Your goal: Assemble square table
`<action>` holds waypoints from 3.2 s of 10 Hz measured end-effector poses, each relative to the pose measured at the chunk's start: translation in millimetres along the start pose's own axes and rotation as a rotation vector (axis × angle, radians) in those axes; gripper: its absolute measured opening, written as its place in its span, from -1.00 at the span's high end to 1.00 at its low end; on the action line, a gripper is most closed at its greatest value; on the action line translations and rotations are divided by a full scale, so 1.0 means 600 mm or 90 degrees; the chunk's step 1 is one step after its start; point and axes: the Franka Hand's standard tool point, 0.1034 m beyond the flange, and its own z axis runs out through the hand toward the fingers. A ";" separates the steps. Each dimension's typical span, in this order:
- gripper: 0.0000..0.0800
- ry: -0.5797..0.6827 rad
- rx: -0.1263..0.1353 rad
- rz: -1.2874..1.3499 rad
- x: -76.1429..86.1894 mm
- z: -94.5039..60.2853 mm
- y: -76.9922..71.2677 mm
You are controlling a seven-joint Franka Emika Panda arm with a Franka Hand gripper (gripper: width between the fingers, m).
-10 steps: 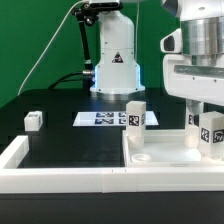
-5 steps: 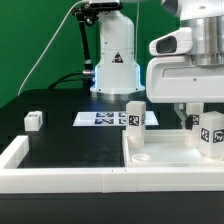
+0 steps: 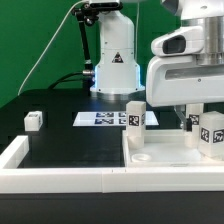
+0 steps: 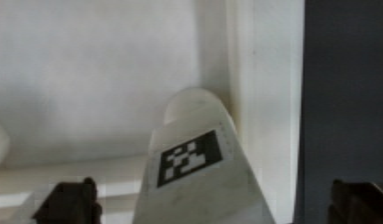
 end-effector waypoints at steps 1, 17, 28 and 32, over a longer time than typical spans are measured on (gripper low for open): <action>-0.62 0.002 -0.001 -0.029 0.001 -0.001 0.001; 0.27 0.013 -0.001 0.705 0.002 0.006 -0.007; -0.62 0.019 0.000 0.357 0.006 0.006 -0.009; -0.62 -0.001 -0.013 0.099 0.009 0.000 -0.002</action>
Offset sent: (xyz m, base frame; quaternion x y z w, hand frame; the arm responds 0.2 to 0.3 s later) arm 0.0000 0.0000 0.0000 0.0000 0.0000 0.0000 1.0000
